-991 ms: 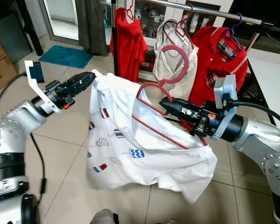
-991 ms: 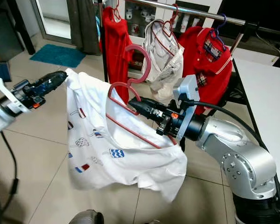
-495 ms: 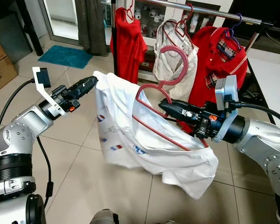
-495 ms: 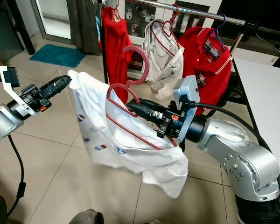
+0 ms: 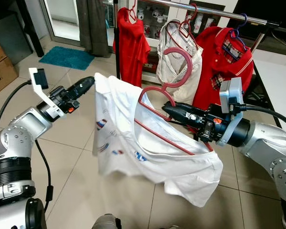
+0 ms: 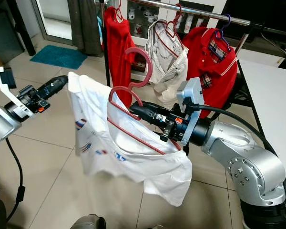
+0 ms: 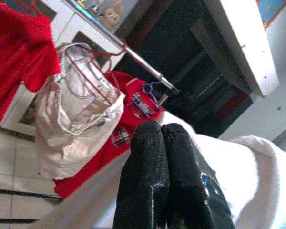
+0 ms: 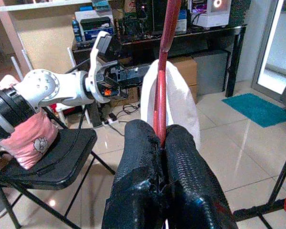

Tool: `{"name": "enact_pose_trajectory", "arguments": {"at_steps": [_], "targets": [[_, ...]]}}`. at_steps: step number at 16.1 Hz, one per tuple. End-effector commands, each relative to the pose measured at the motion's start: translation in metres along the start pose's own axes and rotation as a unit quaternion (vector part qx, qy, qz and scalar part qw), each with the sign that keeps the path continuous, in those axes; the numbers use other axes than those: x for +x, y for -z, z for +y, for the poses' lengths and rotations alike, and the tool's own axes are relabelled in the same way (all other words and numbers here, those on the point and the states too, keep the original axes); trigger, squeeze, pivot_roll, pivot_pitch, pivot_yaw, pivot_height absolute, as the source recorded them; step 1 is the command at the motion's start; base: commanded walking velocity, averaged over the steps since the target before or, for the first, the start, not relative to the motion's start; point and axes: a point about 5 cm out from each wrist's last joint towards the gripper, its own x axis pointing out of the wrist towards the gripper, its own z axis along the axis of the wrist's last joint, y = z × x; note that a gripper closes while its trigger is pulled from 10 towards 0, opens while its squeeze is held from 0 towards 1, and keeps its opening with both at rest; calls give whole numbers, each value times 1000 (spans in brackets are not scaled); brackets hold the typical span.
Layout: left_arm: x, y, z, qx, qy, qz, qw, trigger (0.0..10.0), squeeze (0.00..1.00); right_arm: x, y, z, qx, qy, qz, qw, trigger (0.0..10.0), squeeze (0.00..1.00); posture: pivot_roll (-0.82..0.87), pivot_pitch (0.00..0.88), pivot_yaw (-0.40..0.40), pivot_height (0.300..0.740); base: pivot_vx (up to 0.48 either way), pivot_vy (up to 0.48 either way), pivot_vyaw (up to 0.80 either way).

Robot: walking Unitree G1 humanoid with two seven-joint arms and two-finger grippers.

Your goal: Hang hanger

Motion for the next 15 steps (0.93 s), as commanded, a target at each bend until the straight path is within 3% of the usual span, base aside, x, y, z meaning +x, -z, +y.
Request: {"name": "enact_pose_trajectory", "arguments": {"at_steps": [1, 6, 7, 8, 12, 15], "targets": [[1, -4, 1, 8, -7, -3, 1000, 0, 0, -2, -6, 3, -8, -9, -13, 1000, 10000, 0, 36, 38, -48, 740, 0, 0, 0], [-3, -18, 8, 17, -38, -58, 997, 0, 0, -2, -6, 3, -8, -6, -15, 1000, 10000, 0, 34, 40, -43, 740, 0, 0, 0], [-4, -19, 7, 0, -25, -60, 998, 10000, 86, -2, -6, 3, -7, -6, -15, 1000, 10000, 0, 34, 40, -43, 740, 0, 0, 0], [-6, -19, 4, -25, 0, -65, 998, 10000, 1000, -2, -6, 3, -7, -7, -15, 1000, 10000, 0, 35, 40, -43, 740, 0, 0, 0], [-10, -9, 3, -56, 18, -50, 997, 10000, 1000, -1, -6, 4, -8, -11, -15, 1000, 10000, 0, 34, 38, -43, 740, 0, 0, 0], [-11, -2, 10, -59, -10, -48, 997, 10000, 1000, 0, -7, 5, -8, -17, -16, 1000, 10000, 0, 32, 37, -46, 740, 0, 0, 0]]}}
